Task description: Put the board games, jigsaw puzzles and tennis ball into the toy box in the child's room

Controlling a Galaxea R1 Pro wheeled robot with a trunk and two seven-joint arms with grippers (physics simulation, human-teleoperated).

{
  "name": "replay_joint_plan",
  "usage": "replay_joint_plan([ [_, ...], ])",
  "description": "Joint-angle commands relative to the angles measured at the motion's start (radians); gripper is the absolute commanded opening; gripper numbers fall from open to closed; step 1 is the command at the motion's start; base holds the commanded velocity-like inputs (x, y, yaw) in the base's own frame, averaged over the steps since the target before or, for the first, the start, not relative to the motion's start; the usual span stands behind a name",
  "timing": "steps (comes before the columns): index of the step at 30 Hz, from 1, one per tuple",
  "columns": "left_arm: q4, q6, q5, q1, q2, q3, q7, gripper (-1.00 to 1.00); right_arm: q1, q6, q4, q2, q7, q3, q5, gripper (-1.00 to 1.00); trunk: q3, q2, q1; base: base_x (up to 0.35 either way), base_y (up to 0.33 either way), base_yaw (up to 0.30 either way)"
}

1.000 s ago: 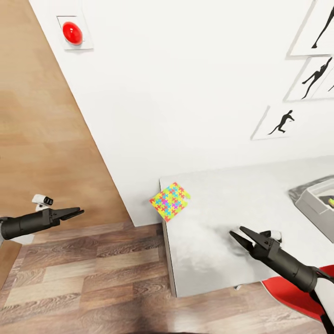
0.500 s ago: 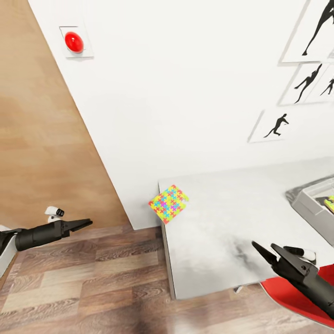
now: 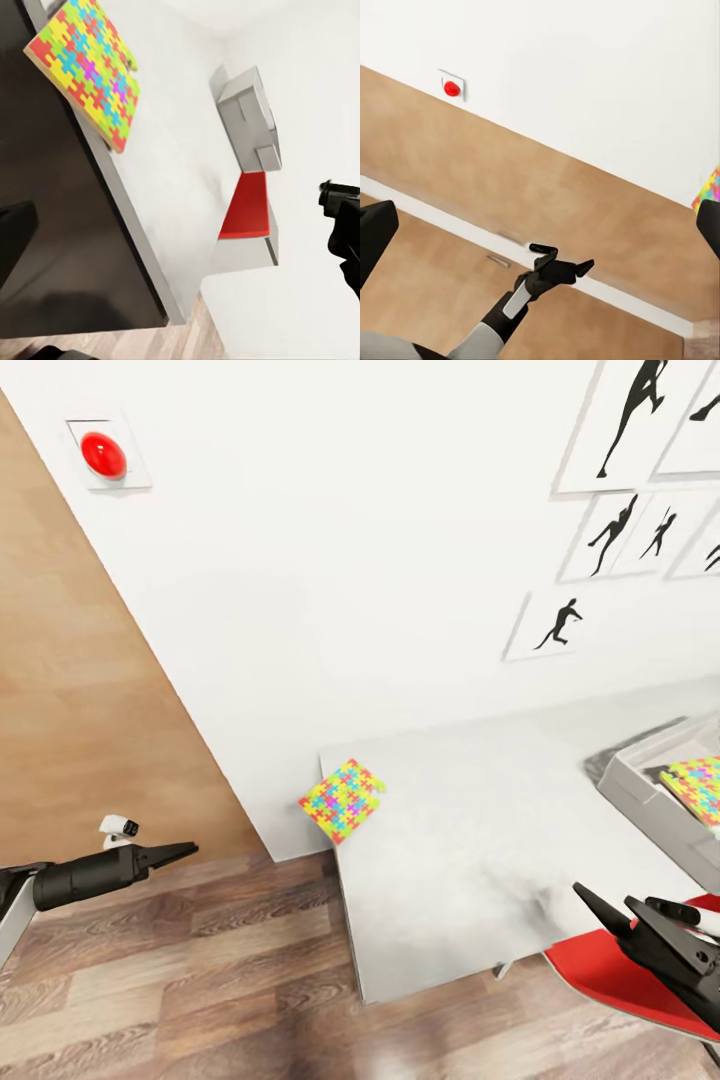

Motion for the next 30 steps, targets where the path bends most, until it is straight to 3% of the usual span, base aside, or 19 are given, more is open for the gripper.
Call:
replay_joint_plan([
  [1, 0.0, 0.01, 0.002, 0.0, 0.0, 0.0, -0.001, 1.0, 0.0, 0.007, -0.001, 0.0, -0.001, -0.001, -0.001, 1.0, -0.001, -0.002, 0.001, 0.005, 0.15, -0.074],
  [11, 0.0, 0.008, 0.008, 0.0, 0.0, 0.003, -0.006, 1.0, 0.0, 0.006, -0.001, 0.008, 0.003, -0.032, 0.016, 1.0, 0.001, -0.002, 0.001, 0.01, 0.064, -0.214],
  [30, 0.001, 0.008, 0.005, 0.0, 0.001, 0.002, -0.006, 1.0, 0.001, 0.006, -0.001, 0.009, 0.003, -0.037, 0.018, 1.0, 0.007, -0.002, 0.001, 0.0, 0.052, -0.248],
])
